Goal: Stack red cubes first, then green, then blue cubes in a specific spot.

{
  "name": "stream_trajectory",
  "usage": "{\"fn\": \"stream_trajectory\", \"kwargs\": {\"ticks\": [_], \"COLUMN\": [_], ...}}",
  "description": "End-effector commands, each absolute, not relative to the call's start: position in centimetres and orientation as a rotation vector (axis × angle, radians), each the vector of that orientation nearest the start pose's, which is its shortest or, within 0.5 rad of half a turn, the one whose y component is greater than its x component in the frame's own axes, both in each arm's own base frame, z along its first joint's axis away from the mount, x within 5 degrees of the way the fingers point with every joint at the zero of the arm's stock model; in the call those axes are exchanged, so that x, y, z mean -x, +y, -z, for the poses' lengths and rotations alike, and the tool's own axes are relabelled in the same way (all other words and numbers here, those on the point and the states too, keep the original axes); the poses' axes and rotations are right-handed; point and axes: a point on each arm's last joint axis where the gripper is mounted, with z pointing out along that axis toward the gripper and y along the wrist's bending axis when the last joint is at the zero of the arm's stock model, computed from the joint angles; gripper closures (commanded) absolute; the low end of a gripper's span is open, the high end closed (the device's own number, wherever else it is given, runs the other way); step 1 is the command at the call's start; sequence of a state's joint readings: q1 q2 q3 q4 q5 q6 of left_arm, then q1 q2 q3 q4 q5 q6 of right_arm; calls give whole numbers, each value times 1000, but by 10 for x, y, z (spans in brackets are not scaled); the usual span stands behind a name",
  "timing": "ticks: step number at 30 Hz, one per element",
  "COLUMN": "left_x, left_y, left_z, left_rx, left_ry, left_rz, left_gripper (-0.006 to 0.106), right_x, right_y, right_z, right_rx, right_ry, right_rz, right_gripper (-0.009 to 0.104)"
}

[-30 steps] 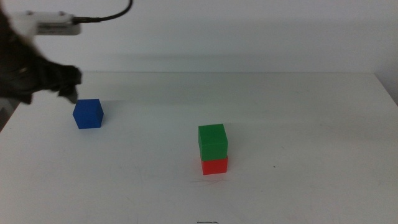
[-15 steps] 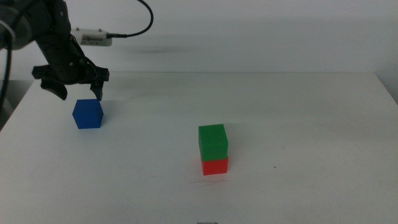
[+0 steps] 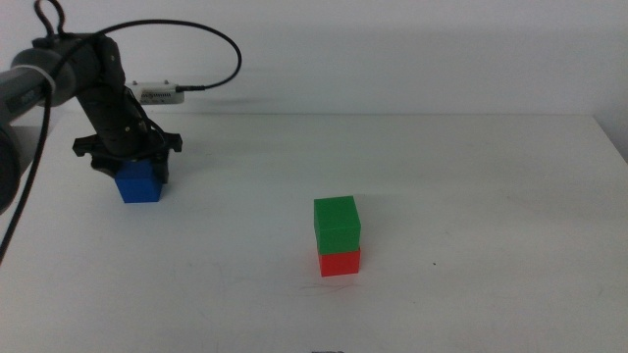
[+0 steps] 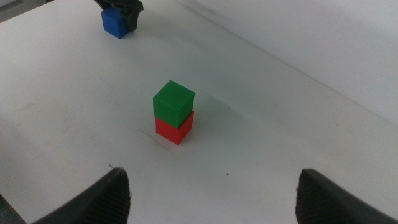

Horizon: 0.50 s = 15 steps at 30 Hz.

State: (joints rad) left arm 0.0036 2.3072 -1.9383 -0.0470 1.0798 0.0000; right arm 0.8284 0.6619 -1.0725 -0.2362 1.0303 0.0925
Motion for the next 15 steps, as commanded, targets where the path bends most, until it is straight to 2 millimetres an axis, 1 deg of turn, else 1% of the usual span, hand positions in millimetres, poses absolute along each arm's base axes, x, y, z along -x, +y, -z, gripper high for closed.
{"fn": "stream_trajectory", "kwargs": {"ticks": [1, 2, 5, 7, 10, 12, 14, 15], "left_x": [-484, -483, -478, -472, -458, -442, -421, -413], "left_y": [-1, -2, -7, -19, -45, -66, -90, -100], "left_z": [-218, -223, -238, -250, -275, -296, -316, -324], "left_rx": [56, 63, 99, 114, 122, 138, 163, 181], "left_ry": [2819, 2829, 2844, 2837, 2791, 2779, 2801, 2803], "left_rz": [134, 140, 116, 64, -1, 15, 47, 65], "left_gripper": [54, 64, 85, 94, 101, 102, 102, 102], "right_x": [-75, -75, -75, -75, -75, -75, -75, -75], "right_y": [52, 52, 52, 52, 52, 52, 52, 52], "right_z": [-434, -434, -434, -434, -434, -434, -434, -434], "right_rx": [735, 735, 735, 735, 735, 735, 735, 735], "right_ry": [1857, 1857, 1857, 1856, 1856, 1856, 1856, 1856], "right_rz": [-268, -268, -268, -267, -266, -266, -266, -266], "right_gripper": [1, 1, 1, 1, 1, 1, 1, 1]}}
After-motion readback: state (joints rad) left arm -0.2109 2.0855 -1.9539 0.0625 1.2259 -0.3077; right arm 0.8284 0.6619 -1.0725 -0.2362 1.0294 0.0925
